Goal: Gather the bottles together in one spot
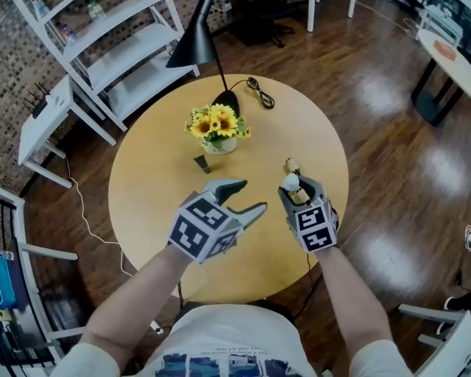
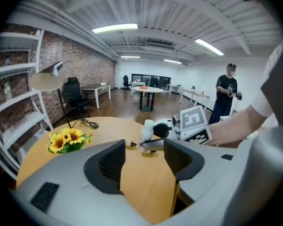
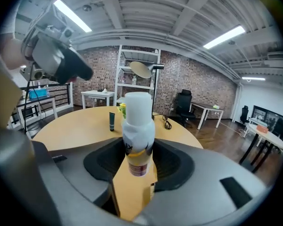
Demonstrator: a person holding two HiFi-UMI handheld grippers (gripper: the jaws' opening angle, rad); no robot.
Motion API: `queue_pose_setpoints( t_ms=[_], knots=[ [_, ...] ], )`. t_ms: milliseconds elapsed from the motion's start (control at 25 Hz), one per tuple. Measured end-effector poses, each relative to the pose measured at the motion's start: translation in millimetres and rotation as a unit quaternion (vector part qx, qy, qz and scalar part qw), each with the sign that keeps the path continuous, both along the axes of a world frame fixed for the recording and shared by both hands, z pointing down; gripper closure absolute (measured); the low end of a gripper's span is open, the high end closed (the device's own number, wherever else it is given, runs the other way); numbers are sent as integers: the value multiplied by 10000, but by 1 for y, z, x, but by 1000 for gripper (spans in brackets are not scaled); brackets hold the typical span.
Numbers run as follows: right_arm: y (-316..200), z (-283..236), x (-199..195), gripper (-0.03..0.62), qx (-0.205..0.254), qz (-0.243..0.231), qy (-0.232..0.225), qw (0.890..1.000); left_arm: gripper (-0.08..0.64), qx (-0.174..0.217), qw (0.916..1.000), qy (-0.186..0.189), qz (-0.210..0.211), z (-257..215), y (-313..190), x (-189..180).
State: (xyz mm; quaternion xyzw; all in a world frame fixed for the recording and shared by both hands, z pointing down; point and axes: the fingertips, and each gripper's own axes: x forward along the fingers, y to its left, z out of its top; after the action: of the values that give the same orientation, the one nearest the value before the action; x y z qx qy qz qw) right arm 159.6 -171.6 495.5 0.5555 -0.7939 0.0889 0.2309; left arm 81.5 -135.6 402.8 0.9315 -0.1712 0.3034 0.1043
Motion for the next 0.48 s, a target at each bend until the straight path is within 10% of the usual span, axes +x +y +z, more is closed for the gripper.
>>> queue_pose_setpoints(
  t_ms=[480],
  knots=[
    [25, -2, -49, 390, -133, -349, -5, 9993, 362, 263, 9963, -642, 514, 37, 1, 48]
  ],
)
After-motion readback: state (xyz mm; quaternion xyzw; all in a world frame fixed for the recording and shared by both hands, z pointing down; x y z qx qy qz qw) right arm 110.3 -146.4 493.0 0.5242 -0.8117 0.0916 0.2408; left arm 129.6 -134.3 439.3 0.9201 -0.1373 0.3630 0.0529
